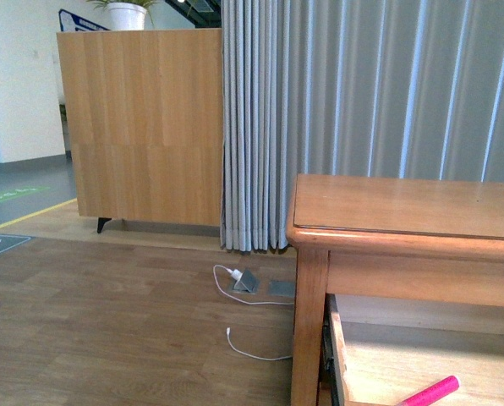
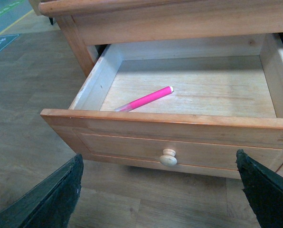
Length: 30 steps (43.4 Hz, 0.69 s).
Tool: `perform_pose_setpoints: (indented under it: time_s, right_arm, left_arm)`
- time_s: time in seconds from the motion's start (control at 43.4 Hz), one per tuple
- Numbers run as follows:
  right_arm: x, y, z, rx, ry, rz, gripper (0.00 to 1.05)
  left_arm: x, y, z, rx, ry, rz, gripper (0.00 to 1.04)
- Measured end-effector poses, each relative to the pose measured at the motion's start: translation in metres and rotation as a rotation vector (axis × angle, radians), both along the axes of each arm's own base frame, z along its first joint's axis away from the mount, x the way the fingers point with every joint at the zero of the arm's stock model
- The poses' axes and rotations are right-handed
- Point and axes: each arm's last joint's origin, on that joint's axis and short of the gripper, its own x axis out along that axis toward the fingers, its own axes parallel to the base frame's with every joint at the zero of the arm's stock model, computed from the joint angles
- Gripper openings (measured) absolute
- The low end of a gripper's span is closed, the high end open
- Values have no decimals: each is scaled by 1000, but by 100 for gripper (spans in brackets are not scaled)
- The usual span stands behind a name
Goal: Place pink marker in drawer with both arms
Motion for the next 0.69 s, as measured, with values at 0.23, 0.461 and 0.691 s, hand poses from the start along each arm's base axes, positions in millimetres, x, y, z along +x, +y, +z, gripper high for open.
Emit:
perform_pose_setpoints:
  time_s: [0.23,0.461,0.691]
  right_arm:
    - [0,0,0,0,0,0,96]
    - [0,0,0,0,0,0,96]
    - [0,0,0,0,0,0,96]
  left_arm:
    - [-5,0,-8,0,-10,2,4]
    - [-9,0,-7,0,-28,1,4]
    - [-20,0,-10,0,-20,1,4]
